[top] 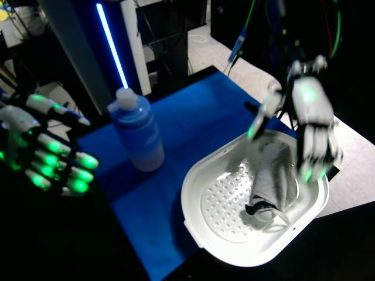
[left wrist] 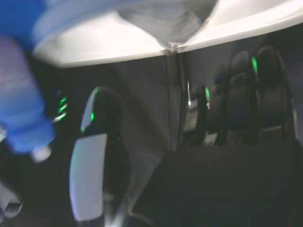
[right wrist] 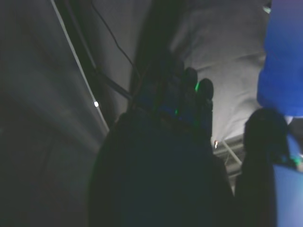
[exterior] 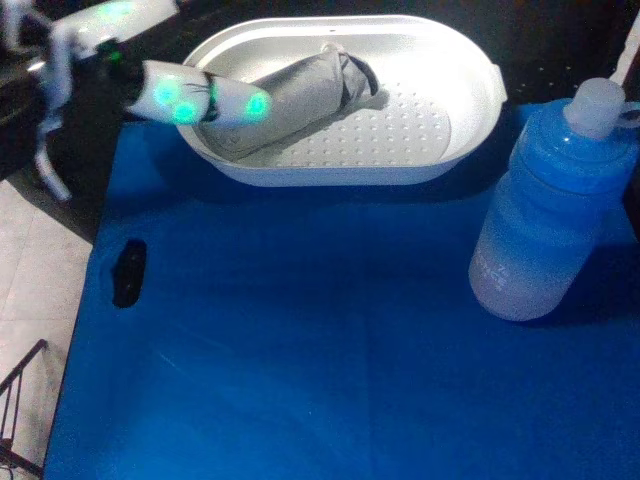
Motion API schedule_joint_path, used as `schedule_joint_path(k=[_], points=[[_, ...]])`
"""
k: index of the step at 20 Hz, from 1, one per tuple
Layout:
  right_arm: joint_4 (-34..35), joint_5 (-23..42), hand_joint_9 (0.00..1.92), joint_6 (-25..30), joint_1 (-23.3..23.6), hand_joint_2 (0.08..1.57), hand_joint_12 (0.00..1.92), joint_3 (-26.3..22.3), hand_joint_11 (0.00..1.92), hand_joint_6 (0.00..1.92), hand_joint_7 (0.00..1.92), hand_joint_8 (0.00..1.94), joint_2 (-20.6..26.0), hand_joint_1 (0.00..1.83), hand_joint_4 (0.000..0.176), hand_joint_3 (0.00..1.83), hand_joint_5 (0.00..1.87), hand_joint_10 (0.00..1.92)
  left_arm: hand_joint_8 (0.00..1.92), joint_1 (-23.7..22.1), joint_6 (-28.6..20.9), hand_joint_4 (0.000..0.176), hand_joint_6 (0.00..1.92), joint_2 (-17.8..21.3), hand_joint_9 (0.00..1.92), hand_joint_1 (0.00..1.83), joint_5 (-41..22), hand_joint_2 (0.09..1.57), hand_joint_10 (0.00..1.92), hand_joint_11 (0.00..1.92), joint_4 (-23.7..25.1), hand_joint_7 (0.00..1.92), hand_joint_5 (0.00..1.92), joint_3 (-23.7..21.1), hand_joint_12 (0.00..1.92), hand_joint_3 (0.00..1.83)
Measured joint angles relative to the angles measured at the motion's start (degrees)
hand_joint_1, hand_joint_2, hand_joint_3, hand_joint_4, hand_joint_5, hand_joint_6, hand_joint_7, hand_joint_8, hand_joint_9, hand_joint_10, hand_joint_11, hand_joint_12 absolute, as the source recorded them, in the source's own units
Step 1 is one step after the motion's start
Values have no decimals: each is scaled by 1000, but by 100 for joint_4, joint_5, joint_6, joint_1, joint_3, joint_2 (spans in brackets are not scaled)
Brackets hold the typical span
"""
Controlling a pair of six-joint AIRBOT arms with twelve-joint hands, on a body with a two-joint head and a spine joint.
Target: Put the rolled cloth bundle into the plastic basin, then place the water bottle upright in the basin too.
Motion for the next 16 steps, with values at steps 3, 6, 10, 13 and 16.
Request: schedule_joint_path(k=[3,6,10,13,16], points=[[-20,39,35,2,44,946,281,0,0,0,0,0,-55,770,176,0,0,0,0,643,0,176,0,699,0,397,-1123,834,0,15,-367,0,0,-785,71,0],[-164,-33,39,11,190,859,402,0,0,0,0,0,-83,862,176,0,0,2,0,1733,4,176,0,1318,0,433,-2245,855,0,0,-909,0,0,-1652,0,10],[-584,79,70,48,732,806,458,22,0,0,7,0,-85,872,176,0,0,3,0,2931,144,176,0,1690,0,551,-3639,827,0,0,-1613,0,0,-2428,0,0],[-581,28,76,48,1021,786,433,131,0,0,13,3,-348,868,176,0,0,4,0,3587,175,176,0,1698,0,668,-4358,831,0,0,-2146,0,0,-2802,0,0],[-621,81,121,238,1147,812,466,341,0,0,55,3,-713,861,176,3,0,7,0,3790,164,176,0,1674,0,726,-4870,846,0,0,-2168,0,0,-2977,0,6]])
